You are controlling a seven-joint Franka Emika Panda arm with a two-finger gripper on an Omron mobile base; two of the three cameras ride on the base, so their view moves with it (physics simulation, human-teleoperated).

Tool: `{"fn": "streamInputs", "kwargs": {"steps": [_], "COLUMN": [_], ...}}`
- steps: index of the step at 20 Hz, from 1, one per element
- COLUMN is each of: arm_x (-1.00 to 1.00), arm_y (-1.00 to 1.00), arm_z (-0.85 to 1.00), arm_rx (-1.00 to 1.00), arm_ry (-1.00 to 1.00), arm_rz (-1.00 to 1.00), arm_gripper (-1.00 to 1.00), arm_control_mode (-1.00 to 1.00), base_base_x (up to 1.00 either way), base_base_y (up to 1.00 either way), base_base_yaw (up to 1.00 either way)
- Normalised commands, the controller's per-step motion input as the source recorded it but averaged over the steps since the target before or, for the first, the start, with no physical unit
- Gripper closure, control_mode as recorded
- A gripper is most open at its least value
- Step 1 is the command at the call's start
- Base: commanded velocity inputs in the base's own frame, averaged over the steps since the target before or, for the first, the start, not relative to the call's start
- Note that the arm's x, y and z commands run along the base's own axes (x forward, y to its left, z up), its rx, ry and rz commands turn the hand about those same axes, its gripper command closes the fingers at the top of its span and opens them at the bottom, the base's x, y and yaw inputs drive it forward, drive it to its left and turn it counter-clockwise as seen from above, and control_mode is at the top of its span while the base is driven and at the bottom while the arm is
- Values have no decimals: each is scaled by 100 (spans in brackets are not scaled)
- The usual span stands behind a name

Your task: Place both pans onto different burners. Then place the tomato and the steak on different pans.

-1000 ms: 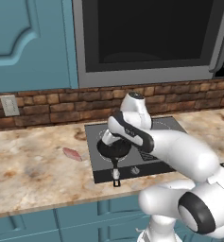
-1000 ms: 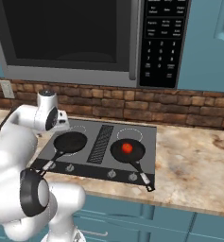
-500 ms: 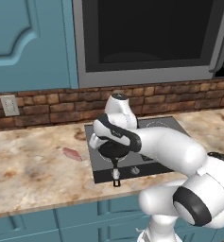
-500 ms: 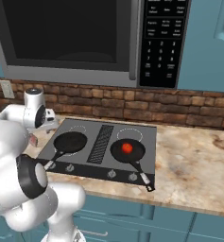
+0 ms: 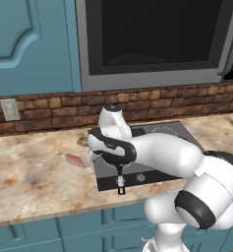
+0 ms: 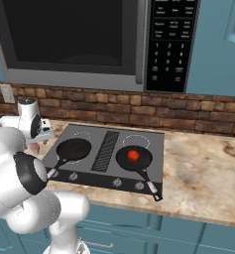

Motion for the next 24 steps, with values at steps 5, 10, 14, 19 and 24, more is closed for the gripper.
{"fn": "streamInputs", "kwargs": {"steps": [5, 10, 14, 19, 24], "arm_x": [7, 20, 16, 4, 10], "arm_y": [0, 0, 5, 17, 21], "arm_z": [-9, -4, -5, -9, -15], "arm_rx": [-1, 0, 0, 0, 0], "arm_ry": [0, 0, 0, 0, 0], "arm_rz": [0, 0, 0, 0, 0], "arm_gripper": [-100, -100, -100, -100, -100], "arm_control_mode": [-100, -100, -100, -100, -100], "base_base_x": [0, 0, 0, 0, 0], "base_base_y": [0, 0, 0, 0, 0], "base_base_yaw": [0, 0, 0, 0, 0]}}
